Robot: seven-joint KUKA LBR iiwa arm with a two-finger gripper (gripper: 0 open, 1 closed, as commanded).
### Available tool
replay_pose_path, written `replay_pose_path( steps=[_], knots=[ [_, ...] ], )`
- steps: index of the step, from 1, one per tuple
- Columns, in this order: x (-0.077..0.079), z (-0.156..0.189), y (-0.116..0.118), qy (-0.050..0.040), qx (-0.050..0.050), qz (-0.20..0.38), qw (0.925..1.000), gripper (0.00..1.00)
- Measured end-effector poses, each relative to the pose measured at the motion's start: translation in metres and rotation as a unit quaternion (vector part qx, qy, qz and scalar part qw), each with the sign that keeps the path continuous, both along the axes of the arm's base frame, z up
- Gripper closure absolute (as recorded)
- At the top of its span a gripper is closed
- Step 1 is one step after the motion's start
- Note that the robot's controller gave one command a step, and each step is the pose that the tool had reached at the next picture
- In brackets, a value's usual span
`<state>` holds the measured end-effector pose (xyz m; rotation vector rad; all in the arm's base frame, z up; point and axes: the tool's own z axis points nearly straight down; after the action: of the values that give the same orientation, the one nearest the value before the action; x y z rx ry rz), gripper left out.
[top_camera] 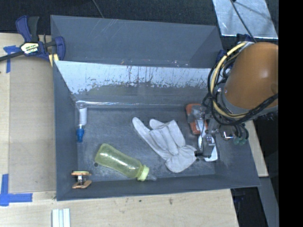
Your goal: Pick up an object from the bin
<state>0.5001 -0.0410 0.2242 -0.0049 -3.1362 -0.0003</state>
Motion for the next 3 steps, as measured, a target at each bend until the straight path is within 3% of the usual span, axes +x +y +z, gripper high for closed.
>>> replay_pose_path(
  steps=[1,2,3],
  knots=[
    [0.002,0.005,0.000,-0.0044,0.000,0.001,1.0000,0.00],
    [0.017,-0.045,0.011,-0.0081,-0.001,0.009,0.9999,0.00],
    [0.040,-0.068,0.067,-0.0031,0.000,0.003,1.0000,0.00]
  ],
)
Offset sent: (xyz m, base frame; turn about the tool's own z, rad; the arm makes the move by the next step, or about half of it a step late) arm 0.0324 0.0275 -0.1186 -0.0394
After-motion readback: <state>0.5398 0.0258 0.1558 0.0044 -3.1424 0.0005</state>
